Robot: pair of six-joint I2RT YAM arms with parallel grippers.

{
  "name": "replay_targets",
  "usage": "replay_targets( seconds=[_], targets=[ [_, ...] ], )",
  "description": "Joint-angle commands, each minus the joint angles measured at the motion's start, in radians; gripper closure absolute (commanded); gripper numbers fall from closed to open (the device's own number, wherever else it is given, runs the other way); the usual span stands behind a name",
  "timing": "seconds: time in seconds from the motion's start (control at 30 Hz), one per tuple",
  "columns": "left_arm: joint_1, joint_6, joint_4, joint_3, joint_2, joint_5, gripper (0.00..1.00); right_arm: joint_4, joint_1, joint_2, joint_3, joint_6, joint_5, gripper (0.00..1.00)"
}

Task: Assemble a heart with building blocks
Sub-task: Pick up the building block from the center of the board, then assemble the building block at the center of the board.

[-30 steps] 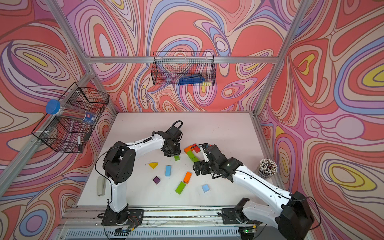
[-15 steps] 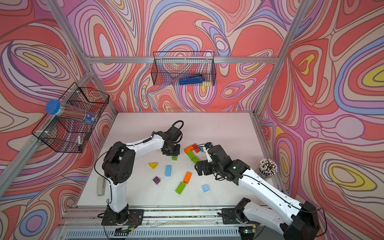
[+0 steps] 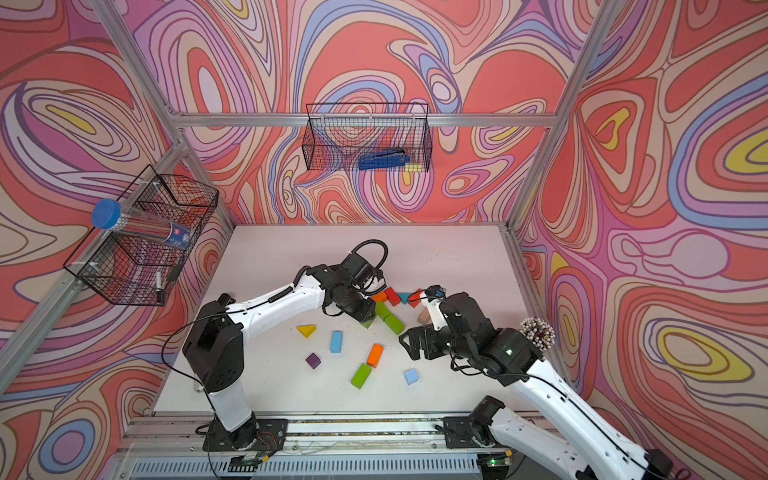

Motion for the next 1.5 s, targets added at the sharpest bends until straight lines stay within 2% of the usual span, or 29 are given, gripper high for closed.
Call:
replay_targets(
  seconds=[0.0, 0.17, 0.47, 0.7, 1.47],
  targets=[
    [-0.036, 0.089, -0.077, 0.092, 0.068, 0.037, 0.73, -0.137, -0.004, -0.029, 0.068, 0.002, 0.061, 0.02],
    [-0.094, 0.111, -0.124, 0.253, 0.192, 0.039, 0.73, -0.244, -0.004, -0.053, 0.121, -0.017, 0.142, 0.02],
    [-0.174, 0.103, -0.170, 0.491, 0.393, 0.001, 0.73, -0.247, -0.004, -0.079, 0.104, -0.015, 0.153, 0.02],
    [-0.193, 0.100, -0.159, 0.541, 0.459, -0.018, 0.73, -0.242, -0.004, -0.081, 0.099, -0.017, 0.154, 0.02],
    [-0.194, 0.075, -0.101, 0.579, 0.554, -0.065, 0.72, -0.238, -0.004, -0.060, 0.097, -0.020, 0.150, 0.02]
  ],
)
